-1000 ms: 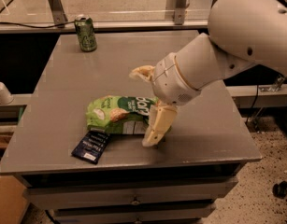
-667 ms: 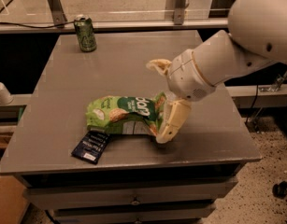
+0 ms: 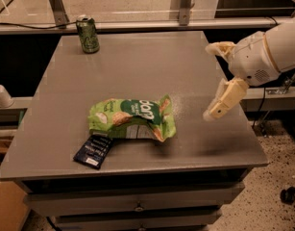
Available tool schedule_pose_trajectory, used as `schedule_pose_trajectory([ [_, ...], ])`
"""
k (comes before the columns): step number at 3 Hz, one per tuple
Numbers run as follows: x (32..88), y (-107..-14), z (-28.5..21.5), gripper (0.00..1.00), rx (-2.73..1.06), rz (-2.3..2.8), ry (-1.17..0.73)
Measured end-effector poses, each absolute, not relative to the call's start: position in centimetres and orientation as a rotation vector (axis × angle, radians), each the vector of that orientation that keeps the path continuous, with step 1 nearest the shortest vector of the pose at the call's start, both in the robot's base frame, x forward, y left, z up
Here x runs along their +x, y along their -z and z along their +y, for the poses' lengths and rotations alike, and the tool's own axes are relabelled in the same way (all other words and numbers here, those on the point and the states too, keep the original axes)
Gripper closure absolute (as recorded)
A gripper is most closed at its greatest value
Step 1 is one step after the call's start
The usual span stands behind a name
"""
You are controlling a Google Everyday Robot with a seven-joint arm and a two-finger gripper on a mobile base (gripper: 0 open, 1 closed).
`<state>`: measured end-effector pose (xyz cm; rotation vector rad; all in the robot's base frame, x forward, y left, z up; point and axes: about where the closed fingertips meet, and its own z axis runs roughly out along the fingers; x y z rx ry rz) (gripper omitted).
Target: Move green rice chip bag near rxbar blueberry
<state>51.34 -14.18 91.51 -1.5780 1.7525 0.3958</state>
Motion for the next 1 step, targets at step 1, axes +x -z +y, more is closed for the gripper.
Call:
schedule_pose_trajectory([
  [1,51.34,-91.51,-14.18,0.0,-1.578,1.753,-0.396],
])
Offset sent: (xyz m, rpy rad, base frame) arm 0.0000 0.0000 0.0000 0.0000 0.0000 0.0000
